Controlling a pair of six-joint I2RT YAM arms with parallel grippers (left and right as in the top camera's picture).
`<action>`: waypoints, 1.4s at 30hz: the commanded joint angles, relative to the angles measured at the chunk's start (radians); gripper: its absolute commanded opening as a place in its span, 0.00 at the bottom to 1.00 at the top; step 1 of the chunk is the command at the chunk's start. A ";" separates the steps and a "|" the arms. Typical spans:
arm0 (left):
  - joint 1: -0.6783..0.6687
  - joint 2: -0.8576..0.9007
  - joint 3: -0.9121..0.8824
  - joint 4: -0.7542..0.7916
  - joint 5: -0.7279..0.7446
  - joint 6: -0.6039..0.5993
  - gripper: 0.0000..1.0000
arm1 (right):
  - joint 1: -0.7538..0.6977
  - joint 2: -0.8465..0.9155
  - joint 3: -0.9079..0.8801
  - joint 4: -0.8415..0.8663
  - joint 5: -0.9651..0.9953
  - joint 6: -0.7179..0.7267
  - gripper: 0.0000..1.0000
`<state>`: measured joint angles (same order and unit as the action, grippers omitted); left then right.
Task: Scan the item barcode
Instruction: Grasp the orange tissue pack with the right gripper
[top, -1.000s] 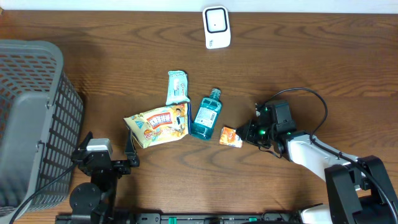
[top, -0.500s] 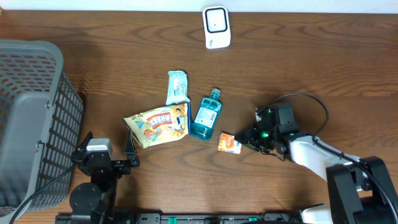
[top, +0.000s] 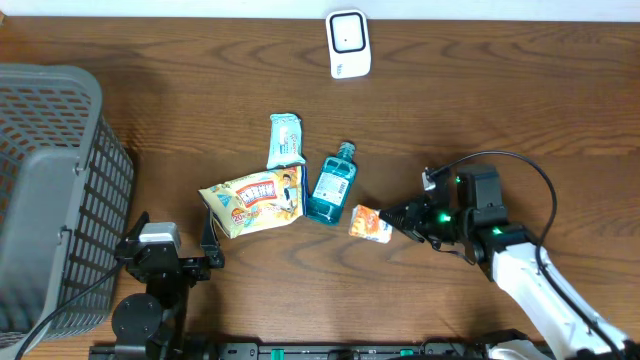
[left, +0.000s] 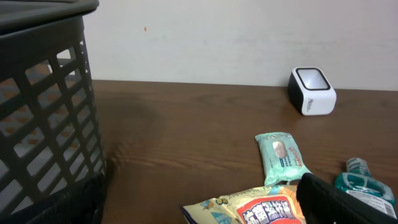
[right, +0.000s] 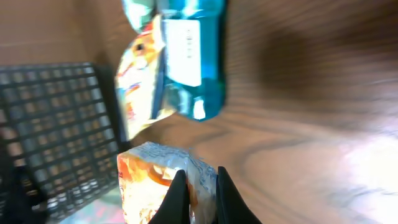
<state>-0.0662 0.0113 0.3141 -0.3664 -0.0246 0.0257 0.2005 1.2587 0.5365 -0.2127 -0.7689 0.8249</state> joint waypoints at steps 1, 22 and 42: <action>0.004 -0.006 -0.006 0.001 0.014 -0.005 0.98 | -0.010 -0.031 -0.001 -0.020 -0.075 0.167 0.02; 0.004 -0.006 -0.006 0.001 0.014 -0.005 0.98 | -0.009 -0.030 -0.001 -0.128 -0.330 0.859 0.01; 0.004 -0.006 -0.006 0.001 0.014 -0.005 0.98 | -0.009 -0.030 -0.001 -0.128 -0.340 0.714 0.01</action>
<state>-0.0662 0.0113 0.3141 -0.3668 -0.0246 0.0257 0.2005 1.2358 0.5354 -0.3405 -1.0828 1.5871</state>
